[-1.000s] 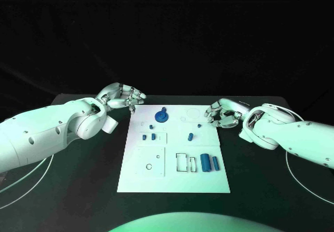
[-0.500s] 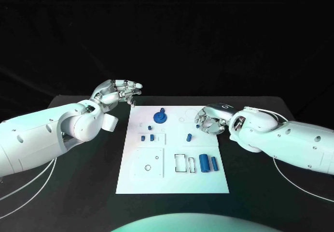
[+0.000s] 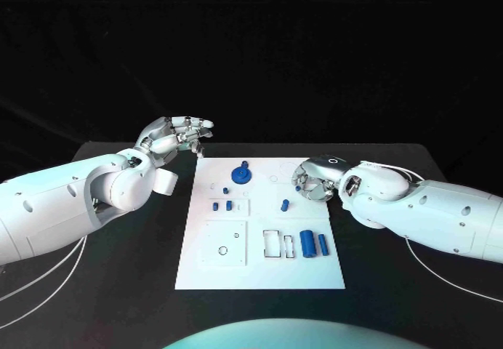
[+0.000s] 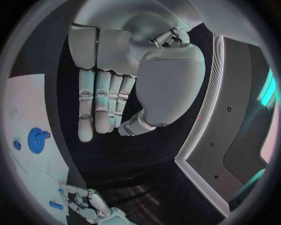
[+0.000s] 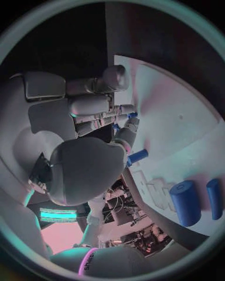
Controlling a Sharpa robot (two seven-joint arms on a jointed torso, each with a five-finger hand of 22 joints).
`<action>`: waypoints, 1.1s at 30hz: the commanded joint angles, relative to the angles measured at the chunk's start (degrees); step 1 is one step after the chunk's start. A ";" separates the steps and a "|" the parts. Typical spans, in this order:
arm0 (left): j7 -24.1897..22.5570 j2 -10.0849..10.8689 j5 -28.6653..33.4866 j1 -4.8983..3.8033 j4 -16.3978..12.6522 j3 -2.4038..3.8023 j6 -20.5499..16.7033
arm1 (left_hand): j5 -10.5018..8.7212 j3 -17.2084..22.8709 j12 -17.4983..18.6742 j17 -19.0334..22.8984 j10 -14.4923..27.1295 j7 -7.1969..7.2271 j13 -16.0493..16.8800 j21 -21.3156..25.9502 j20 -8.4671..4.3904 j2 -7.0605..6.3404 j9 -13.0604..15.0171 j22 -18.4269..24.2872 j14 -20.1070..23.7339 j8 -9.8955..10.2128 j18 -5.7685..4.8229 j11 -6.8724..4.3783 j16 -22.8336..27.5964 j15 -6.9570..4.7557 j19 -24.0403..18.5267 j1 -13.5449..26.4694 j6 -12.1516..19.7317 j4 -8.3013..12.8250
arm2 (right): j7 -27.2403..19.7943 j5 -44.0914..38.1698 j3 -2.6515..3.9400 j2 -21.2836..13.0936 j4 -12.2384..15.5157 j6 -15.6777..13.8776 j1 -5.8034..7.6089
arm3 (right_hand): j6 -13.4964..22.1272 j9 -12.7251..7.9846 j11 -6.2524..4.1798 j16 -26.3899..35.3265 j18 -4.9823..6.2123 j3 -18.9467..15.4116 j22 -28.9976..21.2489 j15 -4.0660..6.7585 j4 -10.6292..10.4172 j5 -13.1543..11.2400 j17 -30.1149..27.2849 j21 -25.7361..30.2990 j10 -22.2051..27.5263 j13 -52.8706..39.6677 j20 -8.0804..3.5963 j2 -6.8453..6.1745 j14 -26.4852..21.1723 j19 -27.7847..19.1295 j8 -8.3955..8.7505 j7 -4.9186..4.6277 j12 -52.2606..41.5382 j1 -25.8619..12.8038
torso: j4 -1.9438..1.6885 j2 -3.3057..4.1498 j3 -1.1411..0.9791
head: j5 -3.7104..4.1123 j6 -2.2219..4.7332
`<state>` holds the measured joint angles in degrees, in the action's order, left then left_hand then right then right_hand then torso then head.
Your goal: Assemble the parts on the task board
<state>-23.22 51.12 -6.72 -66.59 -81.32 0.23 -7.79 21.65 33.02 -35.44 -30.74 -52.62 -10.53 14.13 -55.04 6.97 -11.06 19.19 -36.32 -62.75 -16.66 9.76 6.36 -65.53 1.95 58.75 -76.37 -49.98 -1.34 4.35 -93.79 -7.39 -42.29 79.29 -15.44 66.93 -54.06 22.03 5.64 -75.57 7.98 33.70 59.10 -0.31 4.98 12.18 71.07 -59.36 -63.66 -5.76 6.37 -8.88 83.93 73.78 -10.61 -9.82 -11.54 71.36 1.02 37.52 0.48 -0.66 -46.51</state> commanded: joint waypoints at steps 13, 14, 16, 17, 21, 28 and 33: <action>-0.22 0.02 0.88 -0.02 -0.30 0.05 1.44 | -0.16 -0.56 -0.36 0.11 0.78 -0.04 -0.08 0.55 0.09 0.28 -0.10 0.20 0.36 0.03 0.83 -0.01 0.18 -0.05 -0.15 0.23 0.61 0.04 | 1.94 -3.22 -0.11 1.42 -1.53 2.05 -1.12 | -1.84 0.72 -0.60 -1.47 -0.92 0.86 2.00 0.02 0.06 -0.99 0.79 -2.10 -2.11 -0.78 -0.23 1.03 3.07 0.79 -0.93 0.54 -0.89 0.71 | 0.06 0.00 -0.11 | -0.08 -0.33; -0.18 0.02 0.88 -0.02 -0.30 0.05 1.45 | -0.16 -0.56 -0.36 0.11 0.78 -0.04 -0.08 0.55 0.09 0.28 -0.10 0.20 0.36 0.03 0.83 -0.01 0.18 -0.05 -0.15 0.23 0.61 0.04 | 2.01 -3.23 -0.11 1.48 -1.63 2.16 -1.18 | -2.18 0.86 -0.74 -1.58 -0.93 0.88 2.20 0.13 0.10 -1.23 0.80 -2.28 -2.47 -0.96 -0.30 1.17 3.05 0.80 -1.15 0.68 -1.12 0.83 | 0.09 -0.02 -0.09 | -0.09 -0.35; -0.06 0.02 0.86 -0.02 -0.30 0.05 1.42 | -0.16 -0.56 -0.36 0.11 0.78 -0.04 -0.08 0.55 0.09 0.28 -0.10 0.20 0.36 0.03 0.83 -0.01 0.18 -0.05 -0.15 0.23 0.61 0.04 | 2.31 -3.38 -0.11 1.58 -1.79 2.43 -1.28 | -2.82 1.16 -1.04 -1.86 -1.00 0.88 2.75 0.35 0.17 -1.67 0.93 -2.79 -3.11 -1.32 -0.47 1.45 3.03 0.91 -1.58 0.96 -1.54 1.04 | 0.11 -0.03 -0.08 | -0.10 -0.40; 0.00 0.02 0.85 -0.02 -0.29 0.05 1.41 | -0.16 -0.56 -0.36 0.11 0.78 -0.04 -0.08 0.55 0.09 0.28 -0.10 0.20 0.36 0.03 0.83 -0.01 0.18 -0.05 -0.15 0.23 0.61 0.04 | 2.45 -3.50 -0.12 1.61 -1.84 2.59 -1.32 | -3.23 1.35 -1.24 -1.98 -1.07 0.90 3.15 0.50 0.23 -1.99 0.94 -3.16 -3.51 -1.57 -0.59 1.65 3.02 1.04 -1.87 1.15 -1.81 1.20 | 0.11 -0.04 -0.07 | -0.09 -0.42; 0.23 0.03 0.82 -0.02 -0.31 0.05 1.40 | -0.18 -0.59 -0.36 0.12 0.87 -0.07 -0.10 0.59 0.11 0.29 -0.12 0.24 0.35 0.06 0.84 0.01 0.16 -0.03 -0.12 0.22 0.70 0.06 | 3.05 -4.25 -0.13 1.65 -1.91 3.11 -1.45 | -4.34 2.00 -1.82 -2.44 -1.32 1.04 4.57 0.98 0.55 -3.65 1.09 -4.51 -4.54 -2.42 -1.01 2.13 3.03 1.58 -2.74 1.72 -2.56 1.68 | 0.13 -0.06 -0.08 | -0.04 -0.54; 0.66 0.04 0.67 -0.02 -0.32 0.05 1.71 | -0.12 -0.62 -0.36 0.14 1.08 -0.12 -0.14 0.68 0.14 0.33 -0.15 0.32 0.33 0.11 0.84 0.07 0.10 0.00 -0.03 0.13 0.89 0.14 | 4.42 -5.67 -0.17 1.70 -1.49 3.73 -1.71 | -5.26 2.68 -2.28 -2.77 -1.60 1.09 5.96 1.36 0.95 -4.76 1.06 -5.81 -5.27 -3.22 -1.37 2.40 3.06 2.15 -3.57 2.17 -3.10 2.08 | 0.07 -0.10 -0.06 | 0.06 -0.67; 1.01 0.05 0.61 -0.02 -0.35 0.05 1.78 | -0.12 -0.62 -0.36 0.14 1.08 -0.12 -0.14 0.68 0.14 0.33 -0.15 0.32 0.33 0.11 0.84 0.07 0.10 0.00 -0.03 0.13 0.89 0.14 | 5.50 -6.97 -0.23 1.72 -1.10 3.97 -1.84 | -5.23 2.73 -2.27 -2.76 -1.62 1.06 6.06 1.38 0.95 -4.96 0.99 -5.89 -5.24 -3.29 -1.40 2.37 3.04 2.17 -3.59 2.17 -3.08 2.03 | 0.04 -0.10 -0.03 | 0.08 -0.73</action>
<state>-22.46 51.14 -6.26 -66.58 -81.48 0.23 -7.13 21.64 32.72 -35.44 -30.69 -51.81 -10.54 14.07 -54.60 6.97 -11.07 19.13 -36.05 -62.75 -16.65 9.76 6.34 -65.54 1.95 58.75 -76.37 -49.57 -1.34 7.66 -98.72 -6.91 -40.55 78.32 -15.84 66.04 -59.07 24.73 3.84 -78.11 7.08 34.73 65.09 0.64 5.69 7.61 72.11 -65.07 -68.05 -8.99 4.93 -6.86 84.03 75.63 -13.88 -7.67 -14.39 73.39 1.09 37.43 0.42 -0.60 -47.19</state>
